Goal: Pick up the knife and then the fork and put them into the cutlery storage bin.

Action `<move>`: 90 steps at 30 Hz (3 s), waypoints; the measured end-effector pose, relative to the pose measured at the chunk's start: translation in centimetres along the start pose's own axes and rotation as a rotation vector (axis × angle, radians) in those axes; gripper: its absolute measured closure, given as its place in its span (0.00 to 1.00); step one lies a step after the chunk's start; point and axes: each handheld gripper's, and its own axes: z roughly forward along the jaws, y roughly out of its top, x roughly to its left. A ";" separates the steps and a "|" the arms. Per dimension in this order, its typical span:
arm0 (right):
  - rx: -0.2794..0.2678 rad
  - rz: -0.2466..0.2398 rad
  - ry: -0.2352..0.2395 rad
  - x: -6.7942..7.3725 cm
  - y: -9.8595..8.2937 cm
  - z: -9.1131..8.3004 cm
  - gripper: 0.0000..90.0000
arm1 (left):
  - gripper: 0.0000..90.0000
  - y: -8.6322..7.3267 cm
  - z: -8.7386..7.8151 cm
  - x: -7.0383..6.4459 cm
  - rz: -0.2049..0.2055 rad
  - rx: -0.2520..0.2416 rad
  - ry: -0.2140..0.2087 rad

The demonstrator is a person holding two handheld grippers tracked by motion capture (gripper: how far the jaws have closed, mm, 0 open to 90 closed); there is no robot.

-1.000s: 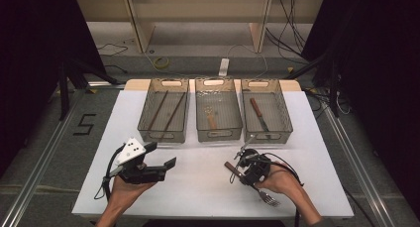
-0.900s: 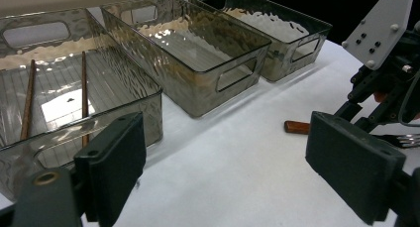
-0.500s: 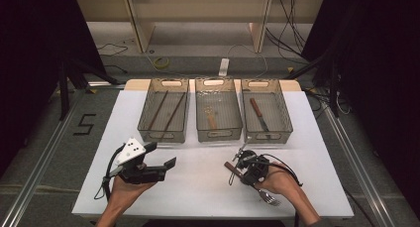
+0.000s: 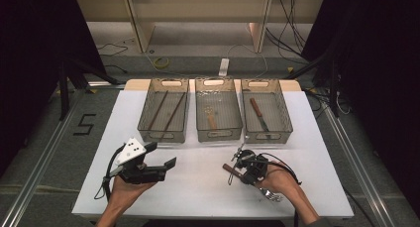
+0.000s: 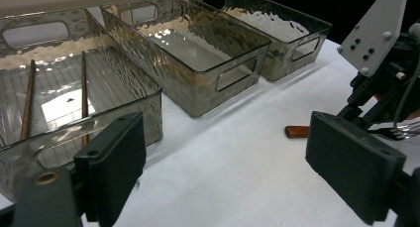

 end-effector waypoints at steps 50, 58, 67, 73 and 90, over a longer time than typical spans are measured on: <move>-0.405 0.167 0.066 -5.8 -2.7 -6.5 0.87 | 0.17 -0.1 0.1 0.2 -0.015 0.002 0.004; -0.511 0.249 0.030 -8.8 -2.3 -9.2 0.86 | 0.17 -0.1 0.0 0.4 -0.022 -0.002 0.005; -0.582 0.311 0.005 -12.1 -0.8 -11.8 0.86 | 0.17 -0.1 0.0 0.4 -0.023 -0.003 0.004; -0.610 0.344 -0.014 -13.8 0.4 -12.9 0.86 | 0.17 0.0 0.0 0.3 -0.018 -0.001 0.003; -0.643 0.470 -0.079 -17.9 3.0 -12.7 0.86 | 0.17 0.0 -0.1 0.3 -0.022 -0.010 0.000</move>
